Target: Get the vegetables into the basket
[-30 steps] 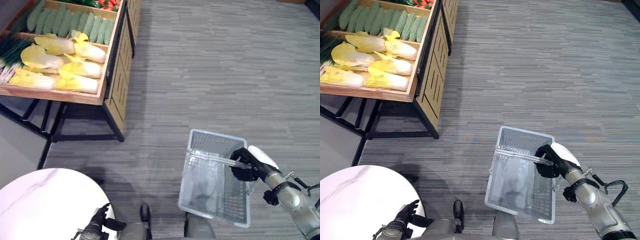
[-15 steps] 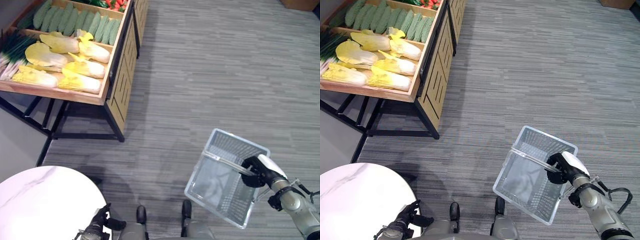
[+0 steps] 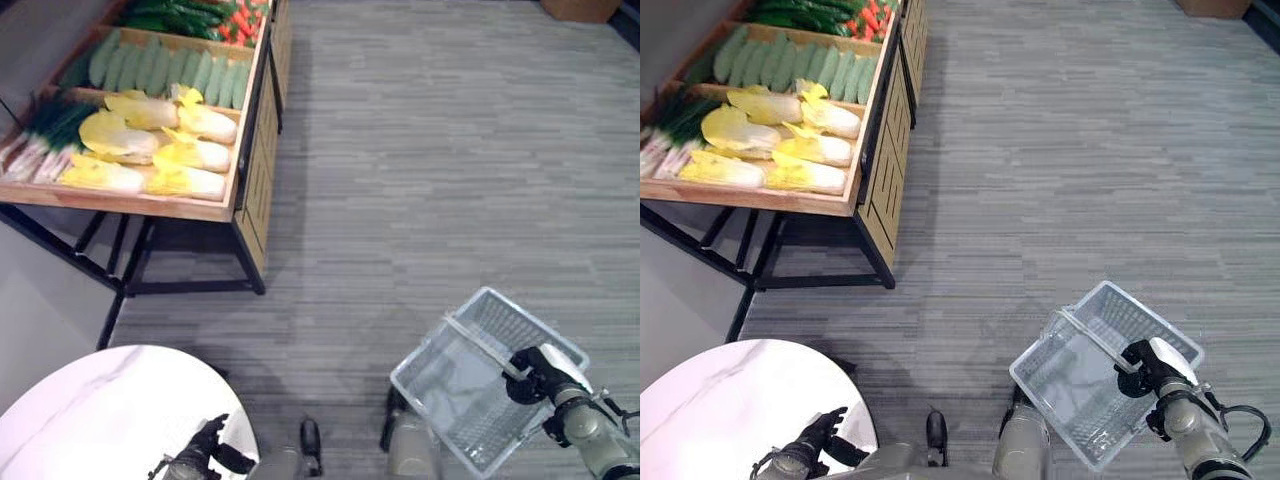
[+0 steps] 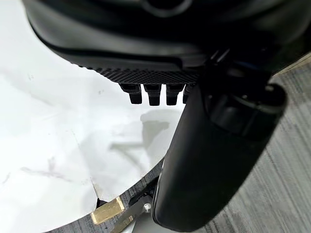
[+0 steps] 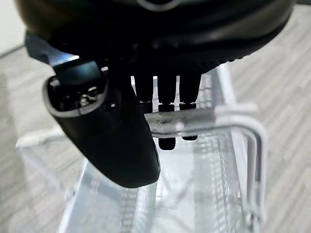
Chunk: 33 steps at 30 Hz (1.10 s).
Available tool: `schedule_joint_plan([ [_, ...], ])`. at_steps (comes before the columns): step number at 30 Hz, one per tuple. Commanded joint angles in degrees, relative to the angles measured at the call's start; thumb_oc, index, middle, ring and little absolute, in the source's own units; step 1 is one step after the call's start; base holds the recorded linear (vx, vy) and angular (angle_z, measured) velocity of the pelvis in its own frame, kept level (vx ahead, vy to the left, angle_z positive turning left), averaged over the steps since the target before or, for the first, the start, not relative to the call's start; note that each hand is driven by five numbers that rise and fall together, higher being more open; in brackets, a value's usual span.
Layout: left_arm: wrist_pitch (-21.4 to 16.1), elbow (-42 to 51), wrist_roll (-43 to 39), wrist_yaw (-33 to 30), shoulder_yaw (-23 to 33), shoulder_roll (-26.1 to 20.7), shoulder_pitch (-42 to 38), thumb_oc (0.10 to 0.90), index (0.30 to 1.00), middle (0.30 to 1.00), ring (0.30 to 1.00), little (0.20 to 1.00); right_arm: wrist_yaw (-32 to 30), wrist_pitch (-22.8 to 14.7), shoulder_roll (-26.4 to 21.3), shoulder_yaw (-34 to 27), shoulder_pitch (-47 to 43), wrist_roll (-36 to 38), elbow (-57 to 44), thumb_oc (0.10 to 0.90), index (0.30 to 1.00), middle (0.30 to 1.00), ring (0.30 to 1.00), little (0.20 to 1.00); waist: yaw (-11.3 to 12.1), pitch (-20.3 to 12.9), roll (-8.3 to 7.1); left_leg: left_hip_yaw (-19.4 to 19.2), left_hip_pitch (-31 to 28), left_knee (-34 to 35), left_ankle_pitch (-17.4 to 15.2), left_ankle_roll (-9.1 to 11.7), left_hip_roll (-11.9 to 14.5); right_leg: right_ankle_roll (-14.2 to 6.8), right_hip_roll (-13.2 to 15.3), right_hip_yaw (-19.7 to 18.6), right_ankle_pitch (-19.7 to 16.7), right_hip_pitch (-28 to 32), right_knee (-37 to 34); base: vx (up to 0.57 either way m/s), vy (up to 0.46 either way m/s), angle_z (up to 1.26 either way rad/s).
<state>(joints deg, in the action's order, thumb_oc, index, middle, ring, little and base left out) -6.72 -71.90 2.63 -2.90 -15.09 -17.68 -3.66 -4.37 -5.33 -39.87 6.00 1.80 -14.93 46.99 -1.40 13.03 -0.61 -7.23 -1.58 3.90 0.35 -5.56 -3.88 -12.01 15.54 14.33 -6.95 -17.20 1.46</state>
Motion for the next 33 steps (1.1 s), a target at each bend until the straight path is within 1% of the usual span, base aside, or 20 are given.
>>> schedule_joint_plan([
  [1,-1.3,0.5,2.5,-1.8,1.9,-1.3,-0.8,0.9,1.0,1.0,1.0,1.0,-5.0,-1.8,-5.3,-2.1,-7.1,0.6,-1.5,0.4,0.3,0.3,0.3,0.3,-0.2,-0.1,-1.48,2.1,-7.0,-4.5,-7.4,7.5,3.7,-1.7,-1.3,-4.0,-9.1,-0.7,1.3,0.43,-0.242,0.33],
  [4,-1.4,0.1,2.5,-2.2,2.1,-1.0,-0.8,0.9,1.0,1.0,1.0,1.0,-5.0,-1.9,-5.0,-2.4,-6.1,1.0,-0.3,0.4,0.3,0.3,0.3,0.3,-0.1,-0.7,-1.49,2.8,-8.0,-6.1,-7.9,8.3,4.3,-1.0,-1.9,-3.5,-8.6,0.3,1.2,0.25,-0.169,0.31],
  [7,-1.2,-0.1,1.9,-2.3,2.5,-0.1,-0.2,0.9,1.0,1.0,1.0,1.0,-4.5,-2.0,-5.3,-3.0,-4.4,1.3,-1.0,0.4,0.3,0.3,0.3,0.3,-0.6,-1.9,-0.46,4.3,-8.8,-7.6,-6.0,10.0,7.0,1.2,-4.5,-2.6,-5.3,0.7,3.8,0.28,-0.254,0.27],
  [9,-1.0,0.1,1.4,-2.4,2.4,0.6,-0.1,0.9,1.0,1.0,1.0,1.0,-4.5,-2.2,-5.7,-3.4,-3.5,2.0,-0.7,0.4,0.3,0.3,0.3,0.3,-0.4,-2.2,0.15,5.0,-6.1,-14.9,-0.8,12.2,8.3,3.1,-6.1,-1.8,-3.0,2.3,4.7,0.27,-0.276,0.29],
  [11,-0.7,0.7,0.5,-2.7,2.6,0.9,-0.8,0.9,1.0,1.0,1.0,1.0,-4.5,-2.5,-6.8,-5.0,-0.9,2.0,-5.3,0.4,0.3,0.3,0.3,0.3,-0.1,-0.8,-0.67,6.0,0.3,-27.9,6.5,14.5,9.3,5.6,-6.9,-0.9,-0.9,4.7,4.8,0.21,-0.331,0.18],
  [13,-0.3,1.5,-0.8,-3.2,2.7,1.4,-1.5,0.9,1.0,1.0,1.0,1.0,-5.2,-2.4,-6.9,-5.2,-0.4,2.3,-6.0,0.4,0.3,0.3,0.3,0.3,0.7,0.4,-1.5,5.8,3.8,-33.5,9.3,14.5,10.1,7.3,-7.5,-0.3,1.2,7.1,4.5,0.24,-0.348,0.12],
  [14,-0.4,1.8,-1.4,-3.6,2.1,1.8,-2.1,0.9,1.0,1.0,1.0,1.0,-5.6,-2.3,-7.0,-6.3,0.6,2.9,-6.6,0.4,0.3,0.3,0.3,0.3,1.4,1.7,-2.11,4.7,8.4,-34.6,8.2,13.5,9.9,7.8,-7.7,-0.2,2.6,9.4,3.9,0.2,-0.243,0.07],
  [15,-0.4,1.8,-1.4,-3.6,2.1,1.8,-2.1,0.9,1.0,1.0,1.0,1.0,-5.6,-2.3,-7.0,-6.3,0.6,2.9,-6.6,0.4,0.3,0.3,0.3,0.3,1.4,1.6,-2.12,4.8,8.5,-34.6,8.2,13.4,9.9,7.8,-7.6,-0.2,2.6,9.4,3.9,0.28,-0.223,0.17],
  [16,-0.3,1.7,-1.1,-3.9,1.8,2.2,-2.2,0.9,1.0,1.0,1.0,1.0,-5.7,-2.2,-7.0,-7.0,1.4,3.2,-7.7,0.4,0.3,0.3,0.3,0.3,2.3,2.0,-2.49,3.4,14.6,-32.3,5.5,12.6,8.8,7.6,-7.9,-0.5,3.6,11.6,2.6,0.25,-0.092,0.28],
  [18,-0.3,1.7,-0.9,-4.1,1.8,2.2,-2.0,0.9,1.0,1.0,1.0,1.0,-5.8,-2.3,-6.9,-7.4,1.7,3.2,-8.2,0.4,0.3,0.3,0.3,0.3,2.4,1.6,-2.37,2.8,16.0,-28.2,5.3,12.1,8.3,7.3,-7.9,-0.6,4.0,12.0,2.2,0.24,-0.041,0.25],
  [20,-0.4,1.3,-0.6,-4.5,1.8,2.5,-1.4,0.9,1.0,1.0,1.0,1.0,-6.3,-2.8,-6.5,-7.4,2.1,3.4,-7.9,0.4,0.3,0.3,0.3,0.3,3.5,1.2,-1.84,2.4,17.5,-17.6,5.7,11.4,8.6,6.6,-8.4,-0.9,5.4,13.9,1.7,0.31,0.05,-0.11],
  [21,-0.5,1.0,-0.4,-4.6,1.9,2.5,-1.2,0.9,1.0,1.0,1.0,1.0,-6.5,-2.9,-6.3,-7.2,2.2,3.2,-7.6,0.4,0.3,0.3,0.3,0.3,4.0,0.8,-1.25,3.1,17.7,-13.0,7.3,11.5,9.0,6.5,-9.1,-1.2,5.8,14.8,1.5,0.58,0.123,-0.23],
  [22,-0.8,0.5,0.2,-4.8,2.1,2.5,-0.3,0.9,1.0,1.0,1.0,1.0,-6.6,-3.1,-5.9,-6.5,2.2,3.1,-7.1,0.4,0.3,0.3,0.3,0.3,5.4,0.1,-0.45,4.5,19.3,-3.3,11.7,12.5,10.0,6.1,-9.9,-1.9,7.3,17.8,0.6,0.47,0.097,-0.34],
  [24,-0.8,-0.3,0.4,-4.9,2.4,2.3,0.1,0.9,1.0,1.0,1.0,1.0,-6.3,-3.2,-5.6,-5.8,1.8,2.7,-6.7,0.4,0.3,0.3,0.3,0.3,6.0,-0.4,-0.58,4.7,18.4,-0.1,13.6,13.4,10.4,5.9,-9.8,-3.1,8.2,20.4,0.0,0.5,0.112,-0.59],
  [26,-0.6,-0.8,1.0,-4.6,2.6,2.1,0.8,0.9,1.0,1.0,1.0,1.0,-5.8,-3.0,-4.6,-4.6,1.1,2.4,-4.7,0.4,0.3,0.3,0.3,0.3,6.5,-1.6,-0.77,2.7,17.5,-1.2,14.7,13.2,10.7,5.2,-9.4,-3.9,9.1,23.0,-0.1,0.58,0.226,-0.65],
  [27,-0.5,-1.0,1.2,-4.4,2.9,1.7,1.2,0.9,1.0,1.0,1.0,1.0,-5.3,-2.7,-3.6,-4.2,1.3,2.1,-5.2,0.4,0.3,0.3,0.3,0.3,6.5,-2.8,-1.07,1.3,16.5,-1.9,13.6,11.8,10.0,4.7,-8.5,-4.8,10.2,23.5,2.4,0.59,0.311,-0.49],
  [28,-0.5,-0.9,1.4,-4.3,2.8,1.5,1.3,0.9,1.0,1.0,1.0,1.0,-5.4,-2.5,-2.8,-4.0,1.2,1.9,-4.9,0.4,0.3,0.3,0.3,0.3,6.6,-3.2,-1.46,0.9,16.1,-2.5,12.8,10.8,9.2,4.3,-7.6,-5.2,9.8,23.1,4.8,0.61,0.415,-0.44],
  [29,-0.5,-1.3,1.8,-4.4,2.4,1.0,0.8,0.9,1.0,1.0,1.0,1.0,-6.0,-2.6,-1.3,-2.8,-0.7,2.2,-2.5,0.4,0.3,0.3,0.3,0.3,6.6,-3.3,-2.6,-0.3,14.9,-3.6,10.4,8.3,7.5,3.2,-5.9,-6.8,6.8,20.2,12.6,0.41,0.33,-0.27],
  [31,-0.6,-0.4,1.3,-4.2,2.8,0.3,0.7,0.9,1.0,1.0,1.0,1.0,-5.8,-2.4,-0.3,-1.3,-2.0,1.8,-0.8,0.4,0.3,0.3,0.3,0.3,6.8,-2.7,-3.38,-2.4,12.8,-4.3,8.0,6.3,6.1,1.5,-3.4,-6.8,0.0,17.8,18.6,0.32,0.298,-0.34],
  [33,-0.5,1.5,-0.2,-4.1,3.1,-0.6,0.6,0.9,1.0,1.0,1.0,1.0,-5.8,-1.9,0.3,-0.2,-2.8,0.5,-1.2,0.4,0.3,0.3,0.3,0.3,6.2,-1.6,-2.84,-3.3,8.6,-3.9,5.3,4.2,4.9,1.2,-1.4,-6.3,-5.5,13.4,29.3,0.3,0.304,-0.2],
])
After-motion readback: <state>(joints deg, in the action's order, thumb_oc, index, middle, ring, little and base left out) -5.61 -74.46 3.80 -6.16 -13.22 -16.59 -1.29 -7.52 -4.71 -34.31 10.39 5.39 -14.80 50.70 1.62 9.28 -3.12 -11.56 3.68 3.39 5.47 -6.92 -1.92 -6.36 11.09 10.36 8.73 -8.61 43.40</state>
